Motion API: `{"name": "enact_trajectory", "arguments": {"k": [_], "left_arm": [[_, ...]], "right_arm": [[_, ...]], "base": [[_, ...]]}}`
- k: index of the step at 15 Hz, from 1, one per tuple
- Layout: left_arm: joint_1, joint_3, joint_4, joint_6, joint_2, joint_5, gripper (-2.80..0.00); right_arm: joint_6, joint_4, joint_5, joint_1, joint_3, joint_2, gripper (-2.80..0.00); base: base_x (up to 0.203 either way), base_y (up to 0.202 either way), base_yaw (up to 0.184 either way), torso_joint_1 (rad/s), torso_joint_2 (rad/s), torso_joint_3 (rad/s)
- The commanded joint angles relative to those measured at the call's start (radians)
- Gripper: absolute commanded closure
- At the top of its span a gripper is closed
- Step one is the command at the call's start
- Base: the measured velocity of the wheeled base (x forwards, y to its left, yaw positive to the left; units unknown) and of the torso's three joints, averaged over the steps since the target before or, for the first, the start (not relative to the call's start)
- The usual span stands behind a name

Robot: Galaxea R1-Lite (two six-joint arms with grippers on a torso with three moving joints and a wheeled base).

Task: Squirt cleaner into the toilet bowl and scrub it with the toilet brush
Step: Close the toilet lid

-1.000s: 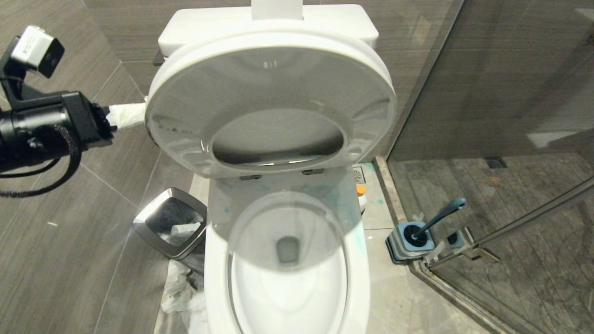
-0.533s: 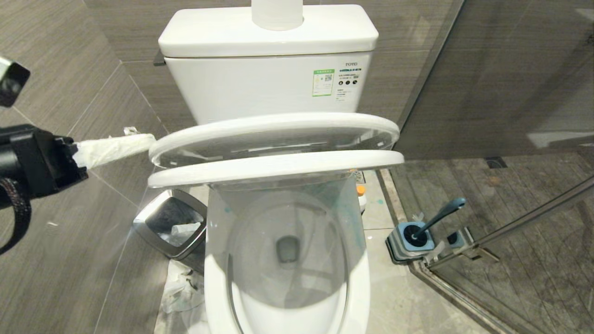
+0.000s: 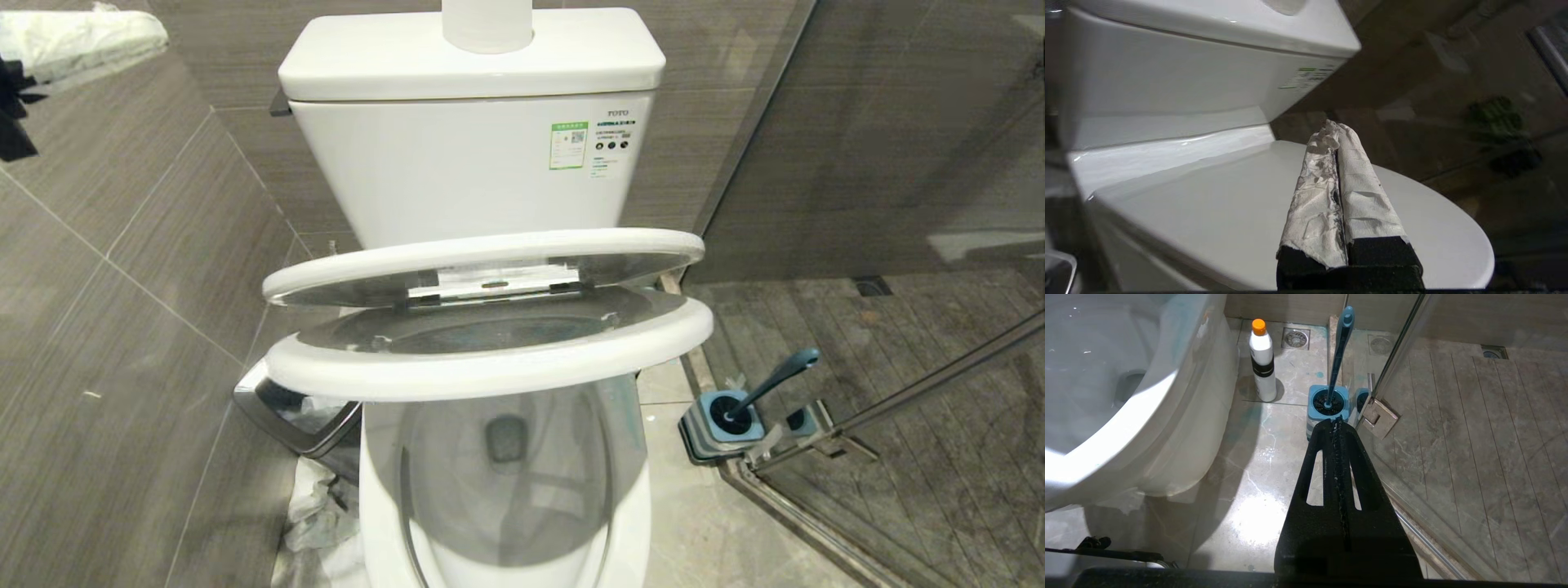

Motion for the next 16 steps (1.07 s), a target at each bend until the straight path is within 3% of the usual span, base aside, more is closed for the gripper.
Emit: {"name": "enact_trajectory", "arguments": {"k": [1, 3, 4, 5, 6, 8, 16], "left_arm": [[0.013, -0.219, 0.54, 0.032, 0.042, 0.148, 0.0], [0.017, -0.445, 1.093, 0.154, 0.073, 0.344, 0.0], [0.012, -0.529, 1.293, 0.248, 0.078, 0.475, 0.0], [0.01, -0.579, 1.43, 0.343, 0.073, 0.637, 0.0], [0.017, -0.593, 1.485, 0.41, 0.058, 0.738, 0.0], [0.025, -0.597, 1.5, 0.435, 0.03, 0.775, 0.0], [-0.002, -0.542, 1.489, 0.441, -0.03, 0.773, 0.0]], "right_arm": [[-0.002, -0.001, 0.001, 0.0, 0.0, 0.002, 0.0], [-0.001, -0.001, 0.001, 0.0, 0.0, 0.002, 0.0], [-0.001, -0.001, 0.001, 0.0, 0.0, 0.002, 0.0], [-0.001, -0.001, 0.001, 0.0, 0.0, 0.002, 0.0], [-0.001, -0.001, 0.001, 0.001, 0.0, 0.002, 0.0], [-0.002, -0.001, 0.001, 0.0, 0.0, 0.002, 0.0], [-0.001, -0.001, 0.001, 0.0, 0.0, 0.002, 0.0]], "base": [[0.0, 0.0, 0.0, 0.0, 0.0, 0.0], [0.0, 0.0, 0.0, 0.0, 0.0, 0.0], [0.0, 0.0, 0.0, 0.0, 0.0, 0.0], [0.0, 0.0, 0.0, 0.0, 0.0, 0.0], [0.0, 0.0, 0.0, 0.0, 0.0, 0.0], [0.0, 0.0, 0.0, 0.0, 0.0, 0.0], [0.0, 0.0, 0.0, 0.0, 0.0, 0.0]]}}
